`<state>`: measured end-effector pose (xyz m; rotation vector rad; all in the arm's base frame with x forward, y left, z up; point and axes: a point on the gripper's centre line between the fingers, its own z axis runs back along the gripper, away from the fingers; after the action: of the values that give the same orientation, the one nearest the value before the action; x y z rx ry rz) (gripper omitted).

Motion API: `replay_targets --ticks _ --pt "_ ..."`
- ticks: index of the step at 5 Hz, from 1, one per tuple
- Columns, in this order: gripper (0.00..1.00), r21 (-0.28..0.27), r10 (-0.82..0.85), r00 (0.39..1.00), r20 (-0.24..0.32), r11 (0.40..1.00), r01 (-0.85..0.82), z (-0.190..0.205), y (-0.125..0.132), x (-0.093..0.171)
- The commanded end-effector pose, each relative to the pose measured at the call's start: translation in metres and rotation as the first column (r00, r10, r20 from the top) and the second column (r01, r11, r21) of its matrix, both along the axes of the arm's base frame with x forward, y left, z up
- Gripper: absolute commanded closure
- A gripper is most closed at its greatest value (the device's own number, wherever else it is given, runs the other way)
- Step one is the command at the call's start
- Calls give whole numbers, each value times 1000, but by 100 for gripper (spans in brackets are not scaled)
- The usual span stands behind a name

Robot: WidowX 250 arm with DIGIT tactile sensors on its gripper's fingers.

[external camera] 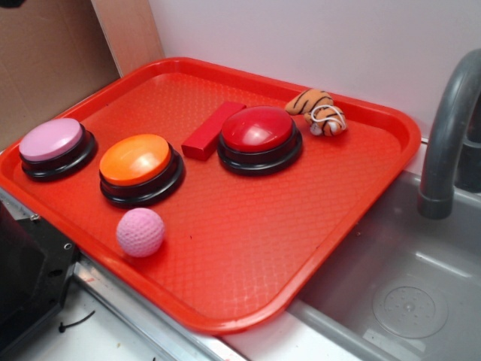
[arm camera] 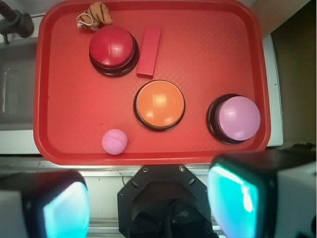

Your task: Push the orange button.

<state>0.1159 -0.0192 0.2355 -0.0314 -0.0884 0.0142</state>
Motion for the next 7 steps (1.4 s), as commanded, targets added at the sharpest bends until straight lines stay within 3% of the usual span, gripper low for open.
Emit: replay_targets --ticks 1,2,3,4,5,6,7 --pt "0 0 0 1000 0 1000 0 0 0 0" --pt "0 -36 -199 979 36 979 200 -50 -11 42" --pt "0 -41 -295 955 36 954 296 -100 -19 61" --pt "0 -37 -331 942 45 942 333 -129 -18 65" --pt "0 48 -306 952 20 951 305 -146 -6 70" --pt "0 52 -310 950 26 950 309 -161 3 73" --pt "0 24 -324 946 -4 946 324 -177 3 78"
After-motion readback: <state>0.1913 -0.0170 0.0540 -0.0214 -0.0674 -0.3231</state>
